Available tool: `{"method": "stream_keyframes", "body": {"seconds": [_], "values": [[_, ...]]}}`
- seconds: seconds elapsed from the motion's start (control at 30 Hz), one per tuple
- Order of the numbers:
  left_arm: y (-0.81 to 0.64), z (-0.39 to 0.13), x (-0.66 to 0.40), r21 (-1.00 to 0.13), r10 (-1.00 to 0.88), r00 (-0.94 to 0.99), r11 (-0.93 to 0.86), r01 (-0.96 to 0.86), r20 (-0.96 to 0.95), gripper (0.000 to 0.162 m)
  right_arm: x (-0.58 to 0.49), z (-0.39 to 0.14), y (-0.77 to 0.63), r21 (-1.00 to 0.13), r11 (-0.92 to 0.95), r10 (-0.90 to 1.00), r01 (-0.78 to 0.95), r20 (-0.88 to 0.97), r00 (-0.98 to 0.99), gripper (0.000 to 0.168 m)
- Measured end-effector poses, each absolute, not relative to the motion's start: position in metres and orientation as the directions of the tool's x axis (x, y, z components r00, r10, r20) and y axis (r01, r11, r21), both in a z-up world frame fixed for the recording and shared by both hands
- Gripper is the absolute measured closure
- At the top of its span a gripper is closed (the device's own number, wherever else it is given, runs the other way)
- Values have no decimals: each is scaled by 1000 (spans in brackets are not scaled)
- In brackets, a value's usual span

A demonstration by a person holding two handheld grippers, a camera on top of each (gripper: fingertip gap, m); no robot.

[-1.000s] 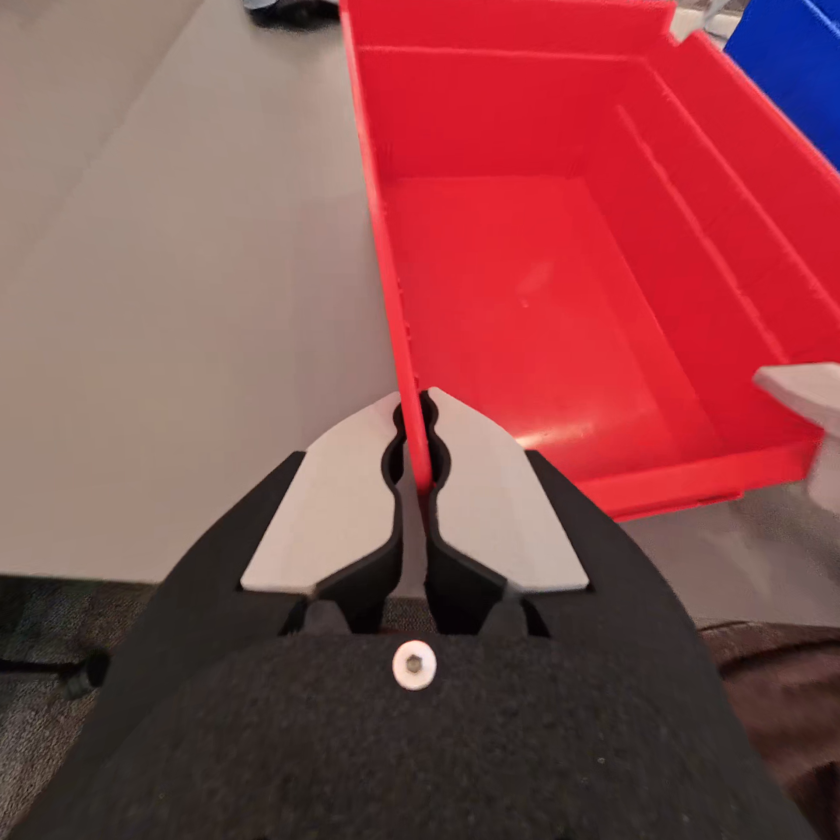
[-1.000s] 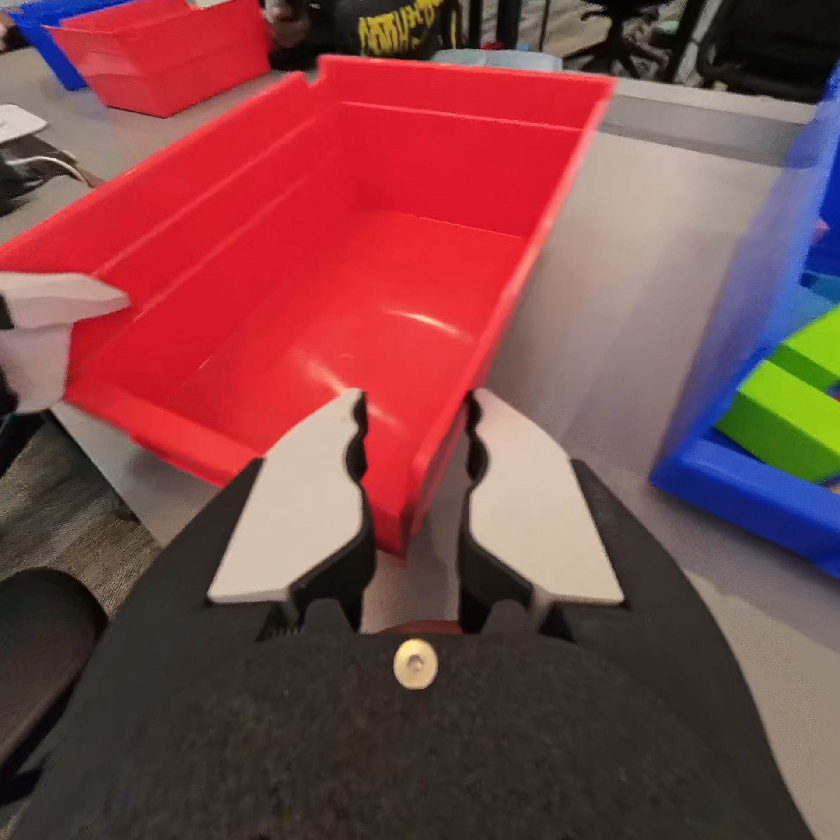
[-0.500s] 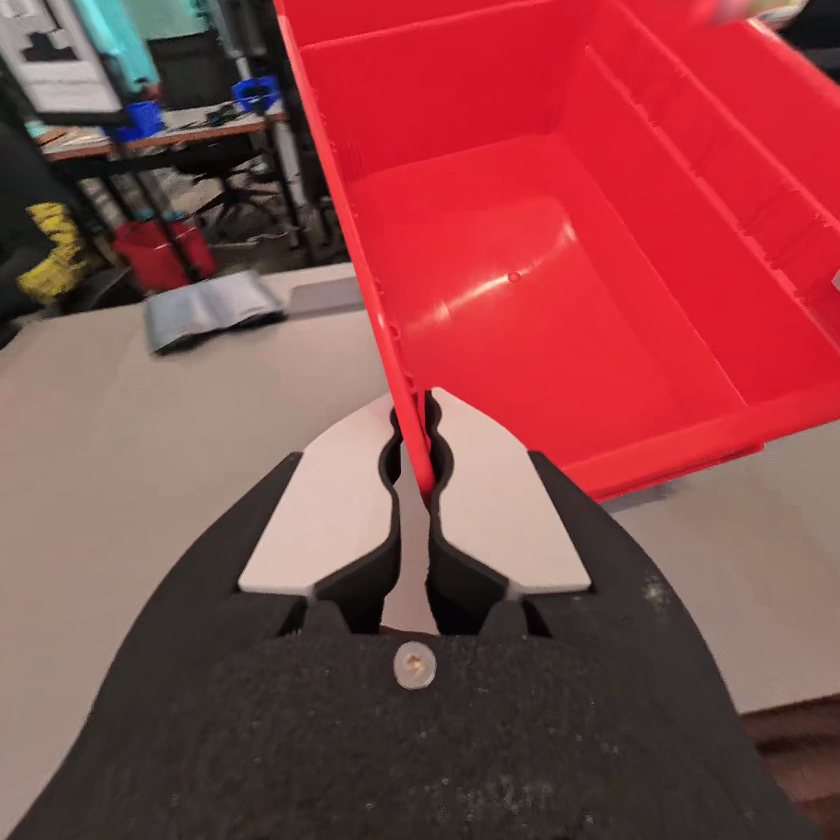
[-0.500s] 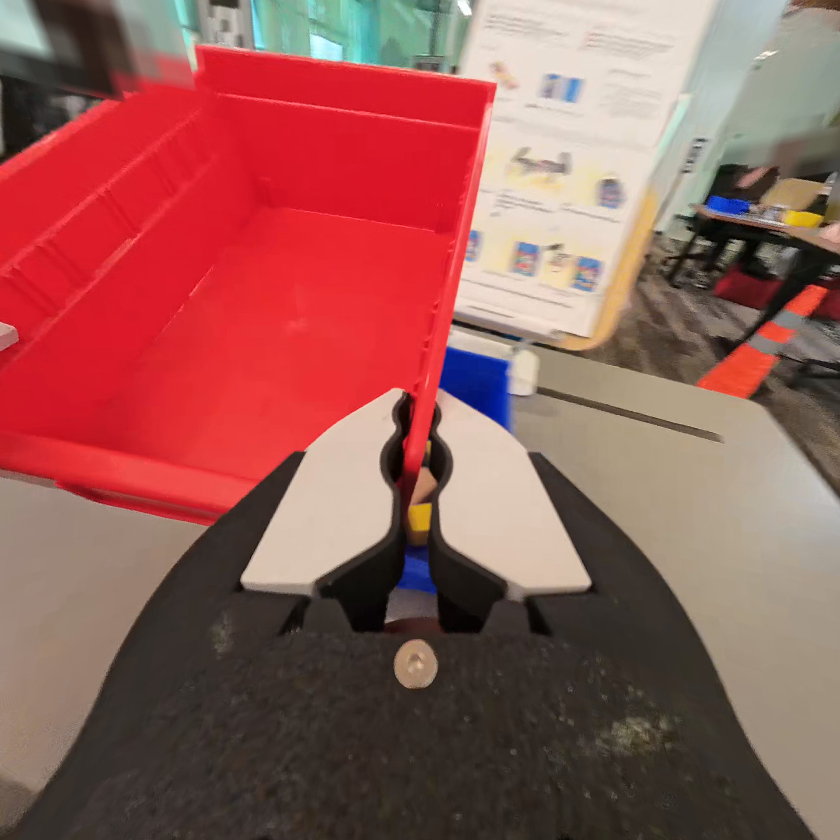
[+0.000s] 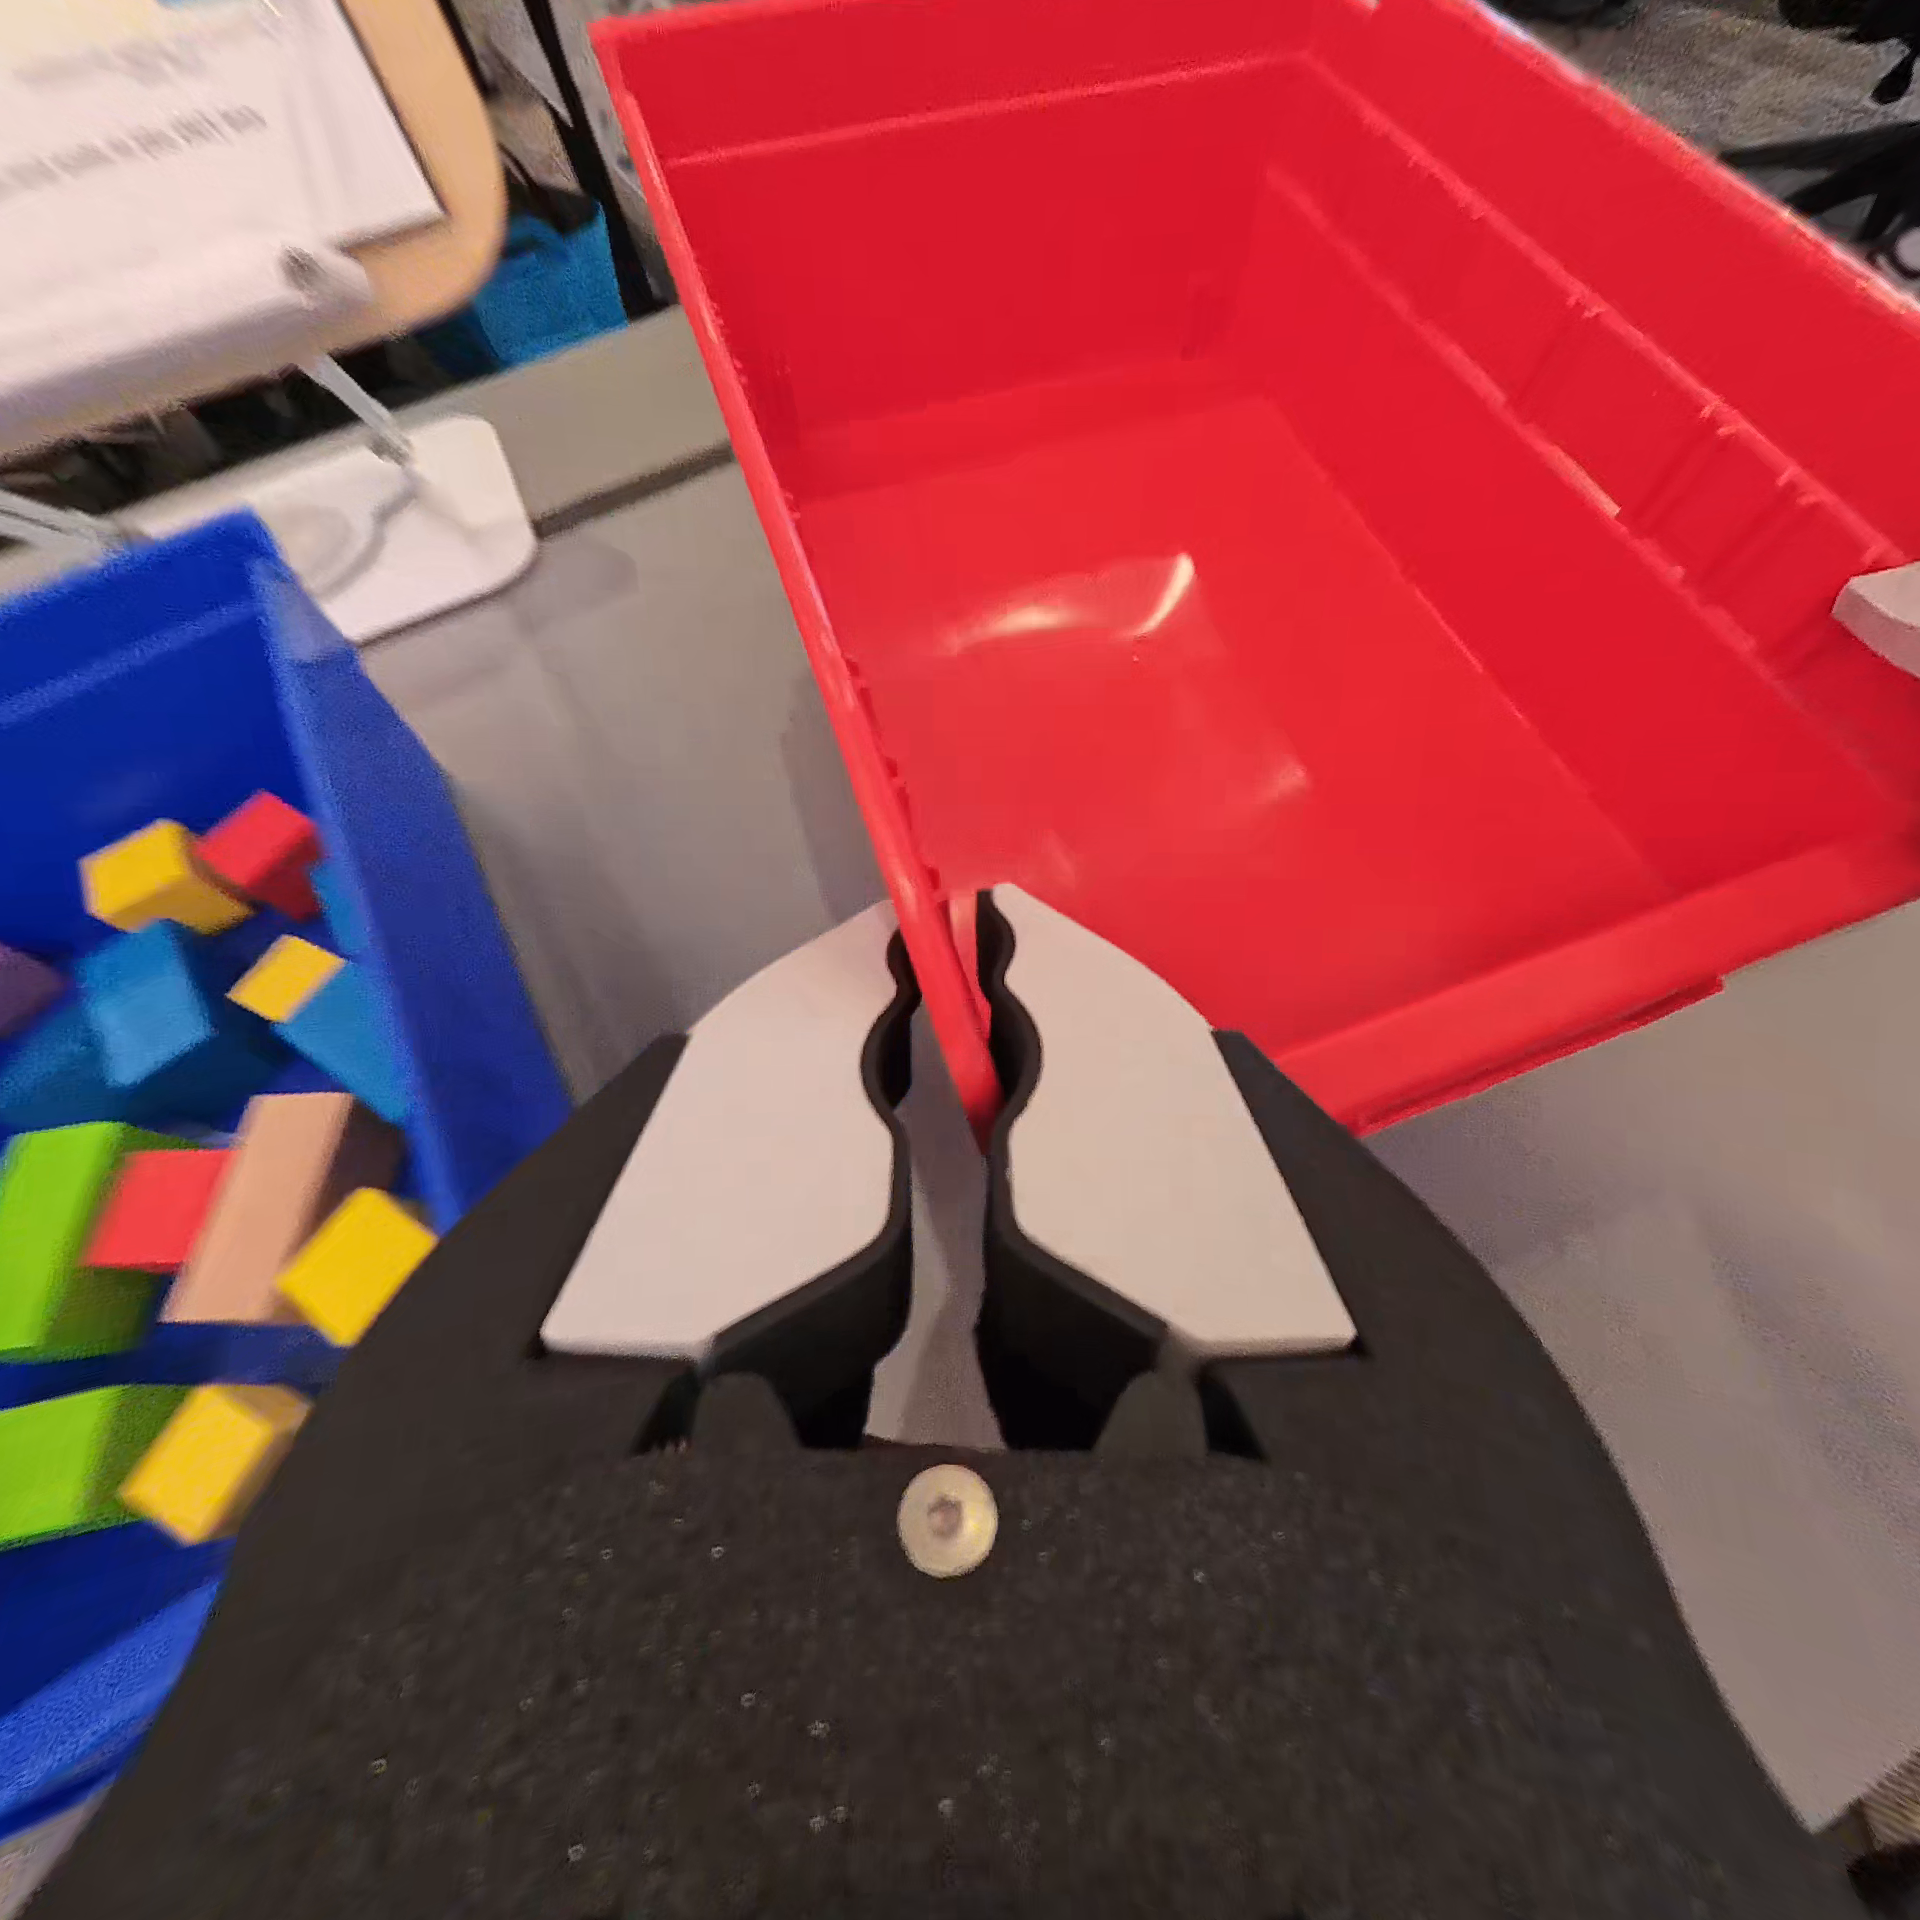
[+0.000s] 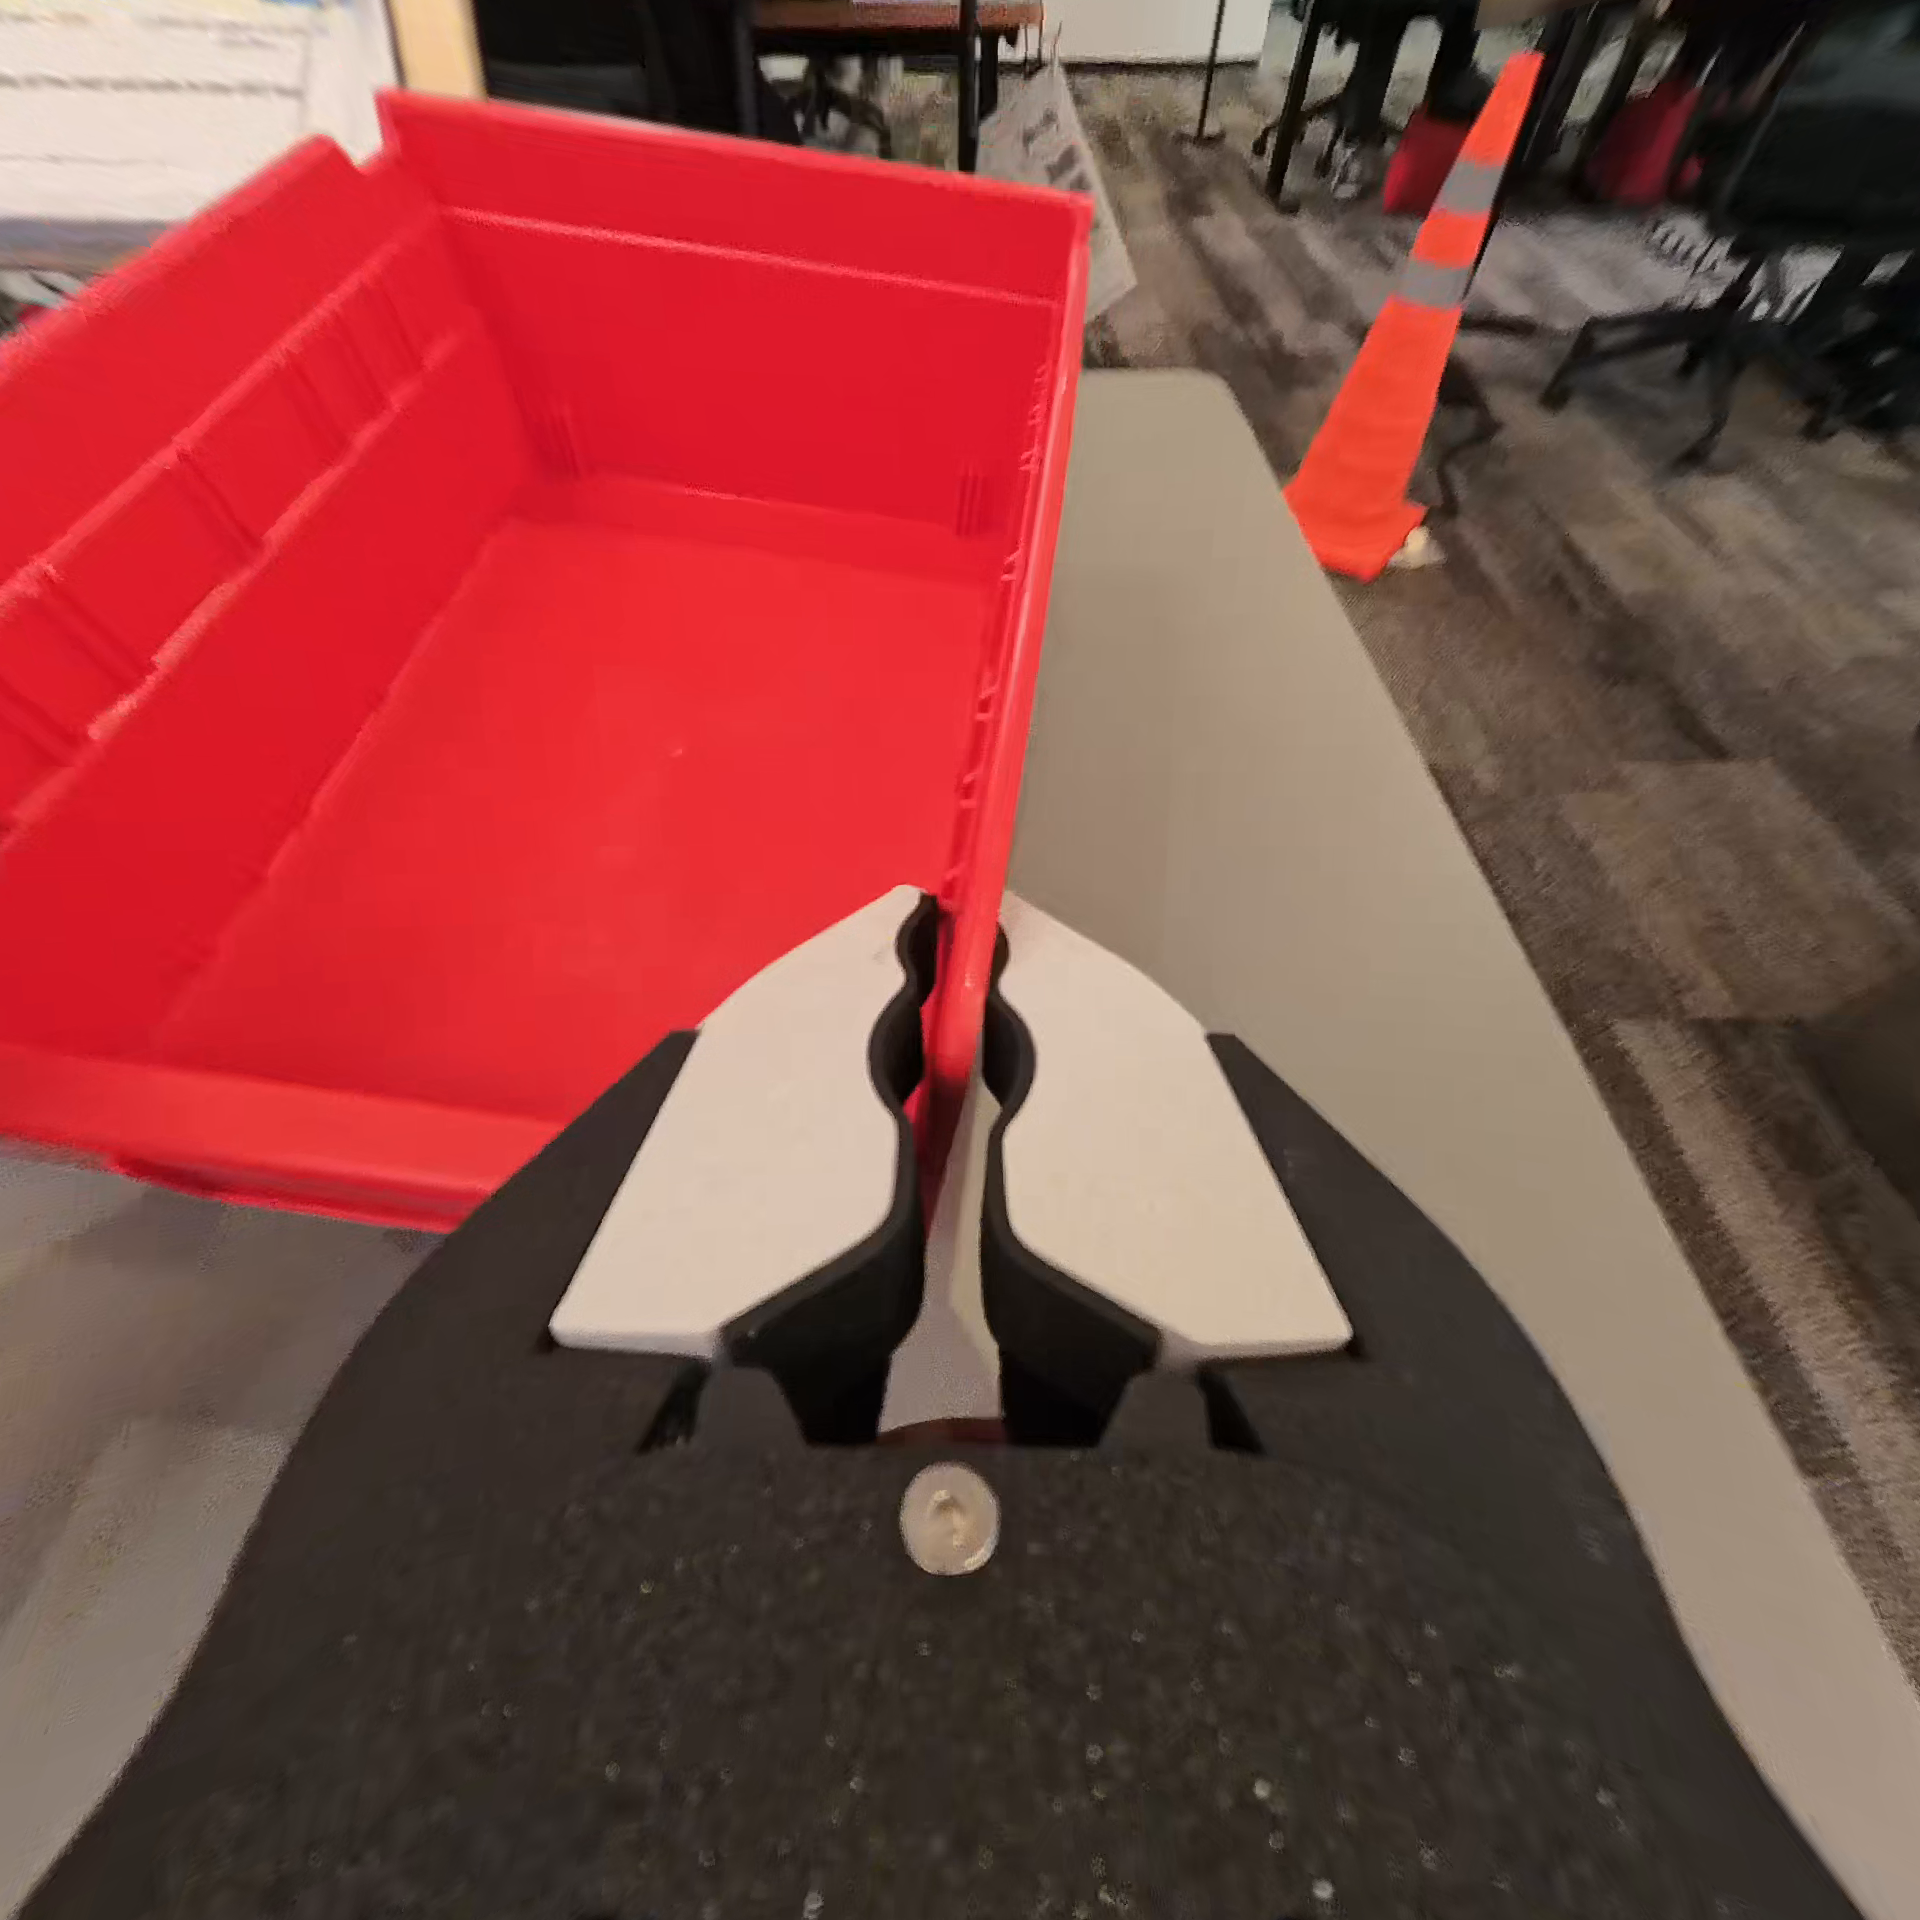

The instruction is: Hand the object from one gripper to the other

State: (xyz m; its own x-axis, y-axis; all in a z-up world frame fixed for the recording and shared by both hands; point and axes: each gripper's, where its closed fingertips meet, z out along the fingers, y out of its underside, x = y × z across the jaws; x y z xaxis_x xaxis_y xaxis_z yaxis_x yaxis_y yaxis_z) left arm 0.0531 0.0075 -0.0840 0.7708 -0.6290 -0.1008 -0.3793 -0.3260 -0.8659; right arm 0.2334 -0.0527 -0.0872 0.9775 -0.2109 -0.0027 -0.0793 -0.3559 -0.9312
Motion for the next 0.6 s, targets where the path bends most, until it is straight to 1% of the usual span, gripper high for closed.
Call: {"method": "stream_keyframes", "body": {"seconds": [0.1, 0.2, 0.23, 0.33, 0.5, 0.6], "values": [[4, -113, 63, -854, -616, 784, -366, -369, -75, 153, 245, -110, -49, -921, -370, -224, -119, -36, 974, 163], [1, -133, 61, -847, -598, 801, -420, -327, -13, 151, 245, -121, -44, -906, -410, -227, -106, -11, 974, 163], [1, -132, 61, -855, -601, 799, -417, -309, 4, 151, 245, -122, -42, -903, -413, -227, -118, -24, 974, 163], [2, -132, 62, -850, -616, 788, -409, -332, -11, 149, 246, -124, -41, -907, -396, -230, -146, -56, 972, 163], [1, -131, 70, -844, -626, 776, -454, -285, 74, 144, 252, -124, -41, -909, -369, -259, -195, -101, 961, 163], [-2, -129, 70, -846, -631, 768, -464, -262, 108, 140, 251, -122, -42, -915, -362, -250, -176, -86, 964, 163]]}}
